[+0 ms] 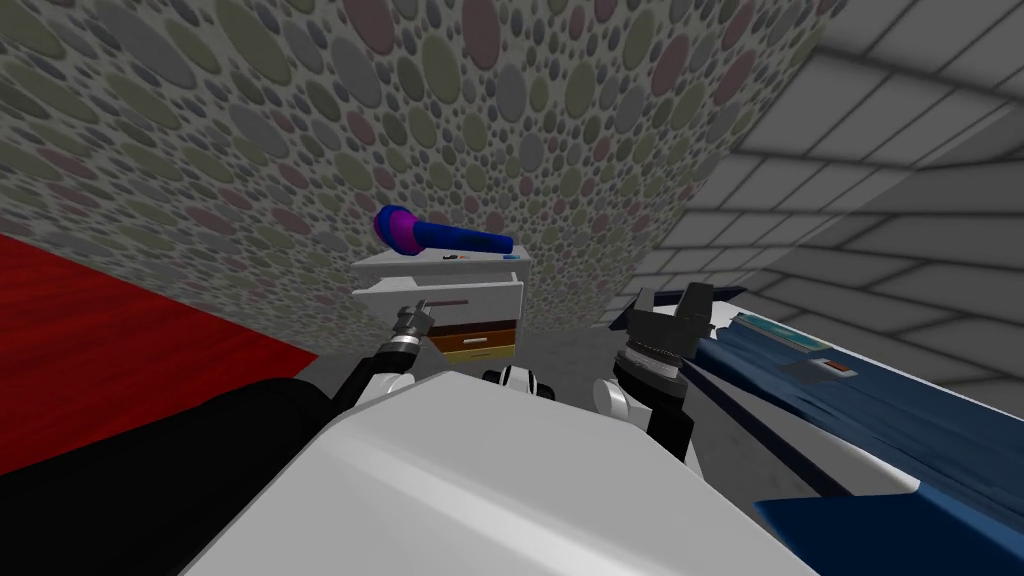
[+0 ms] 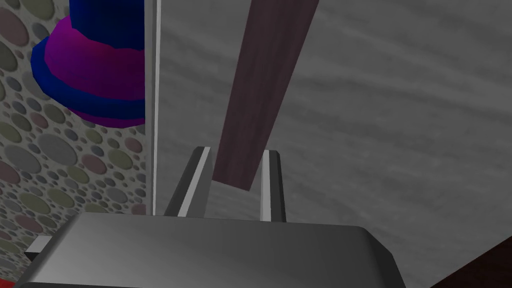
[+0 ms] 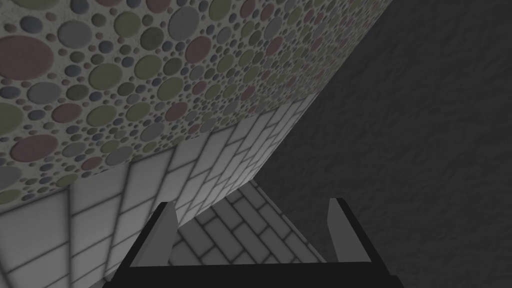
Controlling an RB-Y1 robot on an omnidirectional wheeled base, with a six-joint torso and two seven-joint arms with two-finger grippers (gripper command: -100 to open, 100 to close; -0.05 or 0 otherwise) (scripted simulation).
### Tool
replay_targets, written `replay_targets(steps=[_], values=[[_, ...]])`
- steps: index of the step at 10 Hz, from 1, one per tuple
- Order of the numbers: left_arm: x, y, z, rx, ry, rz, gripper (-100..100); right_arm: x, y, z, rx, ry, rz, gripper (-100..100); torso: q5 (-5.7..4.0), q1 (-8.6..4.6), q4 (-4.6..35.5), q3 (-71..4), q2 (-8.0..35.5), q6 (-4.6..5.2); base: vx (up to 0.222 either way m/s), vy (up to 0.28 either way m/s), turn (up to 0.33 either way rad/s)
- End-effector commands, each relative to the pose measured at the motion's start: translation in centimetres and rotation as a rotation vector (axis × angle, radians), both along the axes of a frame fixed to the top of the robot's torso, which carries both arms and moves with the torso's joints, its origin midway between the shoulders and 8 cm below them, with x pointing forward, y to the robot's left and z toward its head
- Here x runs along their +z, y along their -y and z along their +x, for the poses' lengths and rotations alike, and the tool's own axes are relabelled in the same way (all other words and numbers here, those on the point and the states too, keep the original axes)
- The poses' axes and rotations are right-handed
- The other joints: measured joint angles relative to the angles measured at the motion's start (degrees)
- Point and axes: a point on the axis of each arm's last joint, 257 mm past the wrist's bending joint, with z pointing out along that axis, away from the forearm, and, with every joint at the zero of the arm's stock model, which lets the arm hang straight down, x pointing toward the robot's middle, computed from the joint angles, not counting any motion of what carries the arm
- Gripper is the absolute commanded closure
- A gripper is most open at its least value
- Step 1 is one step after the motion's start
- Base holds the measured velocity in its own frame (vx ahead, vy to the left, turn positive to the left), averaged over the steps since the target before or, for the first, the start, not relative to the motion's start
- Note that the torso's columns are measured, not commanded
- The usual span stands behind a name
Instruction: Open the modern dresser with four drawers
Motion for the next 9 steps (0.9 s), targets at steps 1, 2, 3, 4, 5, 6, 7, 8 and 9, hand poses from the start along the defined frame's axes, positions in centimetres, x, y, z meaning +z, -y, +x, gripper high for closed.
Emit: replay_targets(steps=[1, 2, 3, 4, 5, 6, 7, 8, 9], values=[[-0.4, 0.2, -0.2, -0.006, -0.015, -0.005, 100, 0.0, 0.0, 0.0, 0.000, 0.000, 0.000, 0, 0.04, -0.16, -0.03, 0.12, 0.22, 0.00, -0.183, -0.082, 0.034], [-0.5, 0.3, -0.3, -0.009, -0.021, -0.006, 100, 0.0, 0.0, 0.0, 0.000, 0.000, 0.000, 0, 0.09, -0.28, -0.03, 0.31, 0.41, 0.08, -0.180, -0.075, 0.020], [1.3, -0.8, -1.6, 0.009, 0.000, 0.003, -100, 0.0, 0.0, 0.0, 0.000, 0.000, 0.000, 0, 0.10, -0.27, -0.05, 0.28, 0.34, 0.13, -0.059, -0.048, -0.035], [1.9, -1.2, -2.2, 0.014, 0.001, 0.003, -100, 0.0, 0.0, 0.0, 0.000, 0.000, 0.000, 0, -0.01, -0.12, -0.04, 0.02, 0.00, 0.01, 0.062, -0.018, -0.041], [2.4, -1.6, -2.8, 0.018, 0.001, 0.003, -100, 0.0, 0.0, 0.0, 0.000, 0.000, 0.000, 0, -0.11, 0.02, -0.01, -0.19, -0.22, -0.05, 0.092, -0.016, -0.020], [3.0, -1.8, -3.4, 0.021, 0.002, 0.003, -100, 0.0, 0.0, 0.0, 0.000, 0.000, 0.000, 0, -0.11, -0.04, 0.02, -0.12, -0.07, -0.06, 0.079, -0.004, -0.019], [3.6, -2.1, -3.9, 0.024, 0.002, 0.004, -100, 0.0, 0.0, 0.0, 0.000, 0.000, 0.000, 0, -0.12, -0.09, 0.11, 0.09, 0.26, -0.07, 0.067, -0.004, -0.025], [4.1, -2.3, -4.4, 0.025, 0.001, 0.005, -100, 0.0, 0.0, 0.0, 0.000, 0.000, 0.000, 0, -0.12, -0.16, 0.19, 0.29, 0.54, -0.09, 0.052, -0.013, -0.035], [4.7, -2.4, -4.9, 0.026, 0.001, 0.005, -100, 0.0, 0.0, 0.0, 0.000, 0.000, 0.000, 0, -0.13, -0.19, 0.23, 0.38, 0.68, -0.10, 0.039, -0.020, -0.028]])
